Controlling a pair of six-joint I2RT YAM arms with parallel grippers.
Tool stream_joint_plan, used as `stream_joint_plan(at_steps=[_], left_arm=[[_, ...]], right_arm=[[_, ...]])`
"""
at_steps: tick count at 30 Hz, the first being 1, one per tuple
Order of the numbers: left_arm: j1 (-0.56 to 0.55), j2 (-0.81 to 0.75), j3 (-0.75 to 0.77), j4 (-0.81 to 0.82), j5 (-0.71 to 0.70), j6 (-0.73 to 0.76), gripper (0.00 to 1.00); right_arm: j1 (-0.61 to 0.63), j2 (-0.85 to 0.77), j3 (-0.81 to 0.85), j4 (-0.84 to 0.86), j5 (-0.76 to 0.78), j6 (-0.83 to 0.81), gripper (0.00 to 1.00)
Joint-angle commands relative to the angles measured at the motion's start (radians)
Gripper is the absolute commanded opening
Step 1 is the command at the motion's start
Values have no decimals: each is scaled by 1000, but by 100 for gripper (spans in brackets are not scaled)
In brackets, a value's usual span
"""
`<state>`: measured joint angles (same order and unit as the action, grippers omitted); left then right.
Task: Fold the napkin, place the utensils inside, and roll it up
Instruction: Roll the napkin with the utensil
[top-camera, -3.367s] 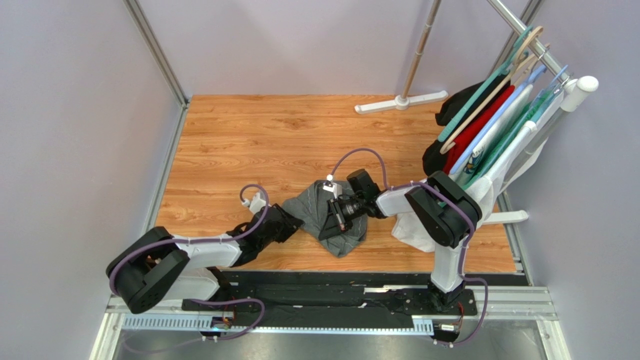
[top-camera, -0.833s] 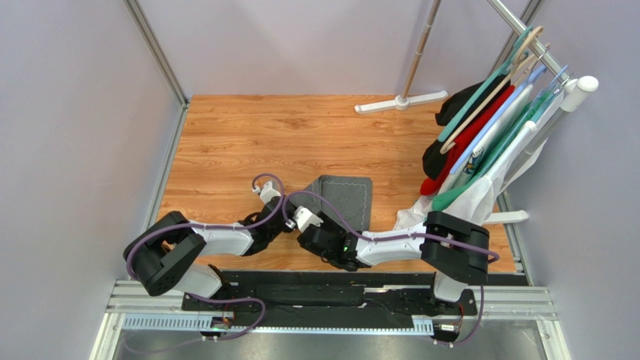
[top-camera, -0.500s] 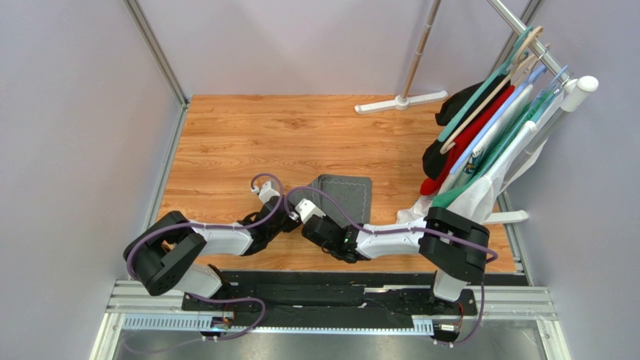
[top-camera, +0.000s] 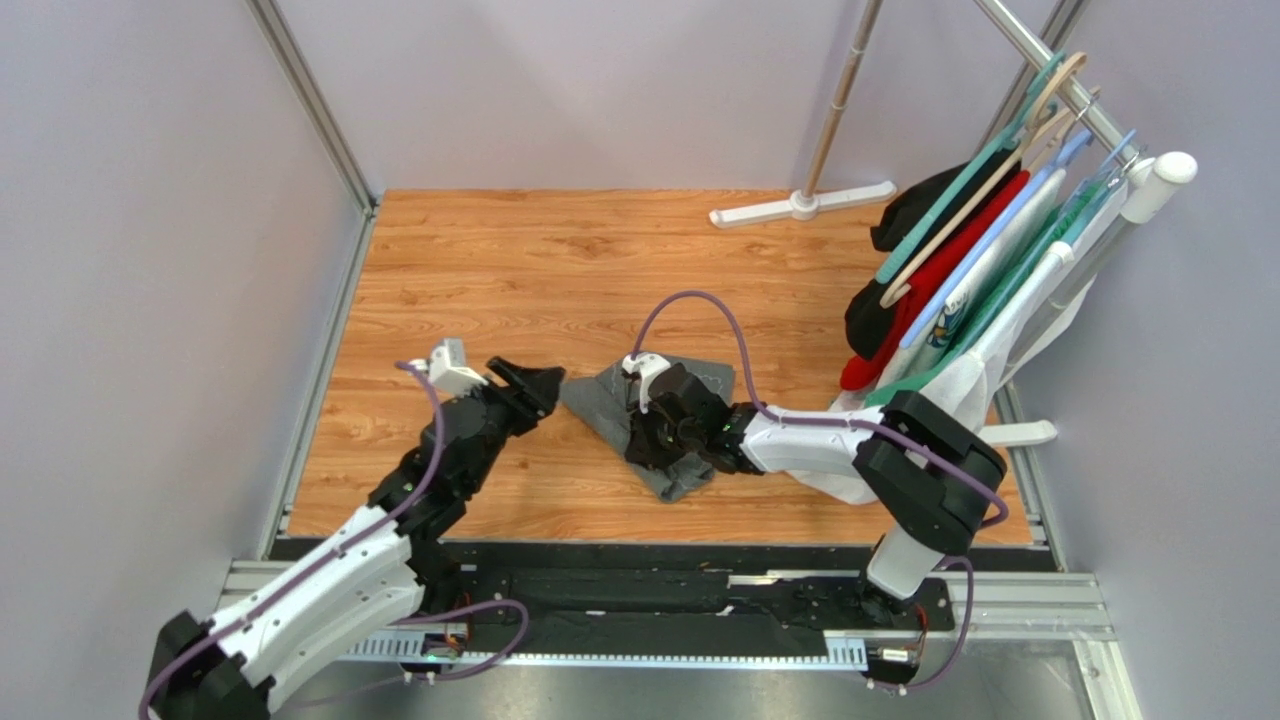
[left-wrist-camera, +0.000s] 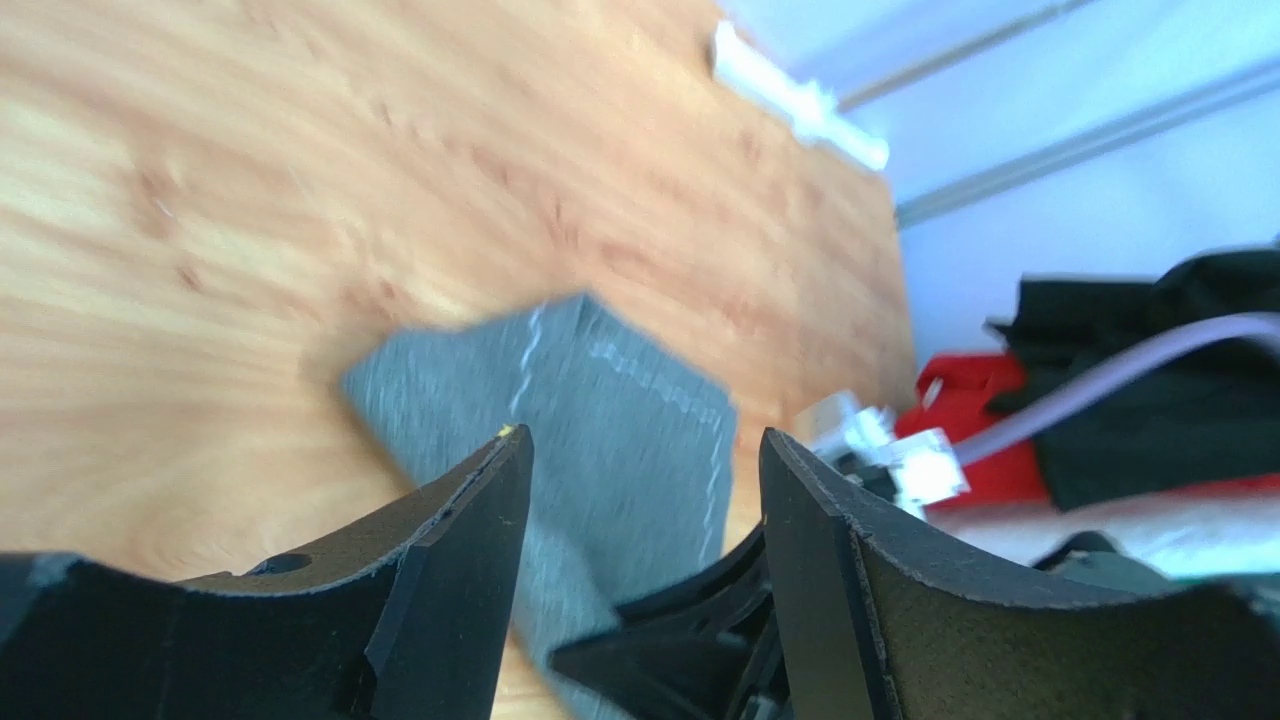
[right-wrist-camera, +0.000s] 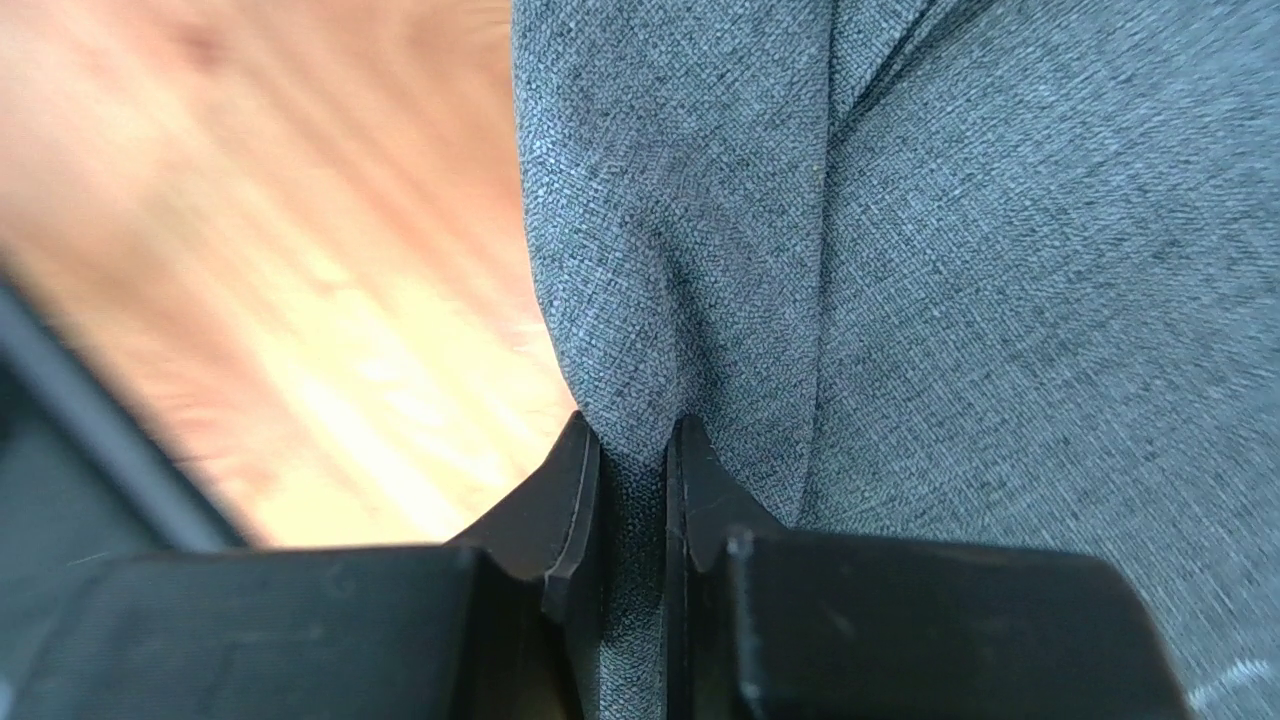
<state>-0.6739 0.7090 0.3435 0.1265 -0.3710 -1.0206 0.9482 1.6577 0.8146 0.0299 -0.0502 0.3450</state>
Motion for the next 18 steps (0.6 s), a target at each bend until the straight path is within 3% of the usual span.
stream_joint_plan(at_steps=[1,7,12,18], left_arm=[[30,-115,17,-203,-26,128,66],[30,-68,-26,-150,46,122,66],[30,82,-46,-21,141,113,65],[28,208,-96,122,201,71,64]], right_arm=[[-37,34,-29,192,-327,188,0],[-84,57,-118,391,-419,376,0],[-140,109,-212,585,-461,547,0],[-170,146,-275,709,-447,601,0]])
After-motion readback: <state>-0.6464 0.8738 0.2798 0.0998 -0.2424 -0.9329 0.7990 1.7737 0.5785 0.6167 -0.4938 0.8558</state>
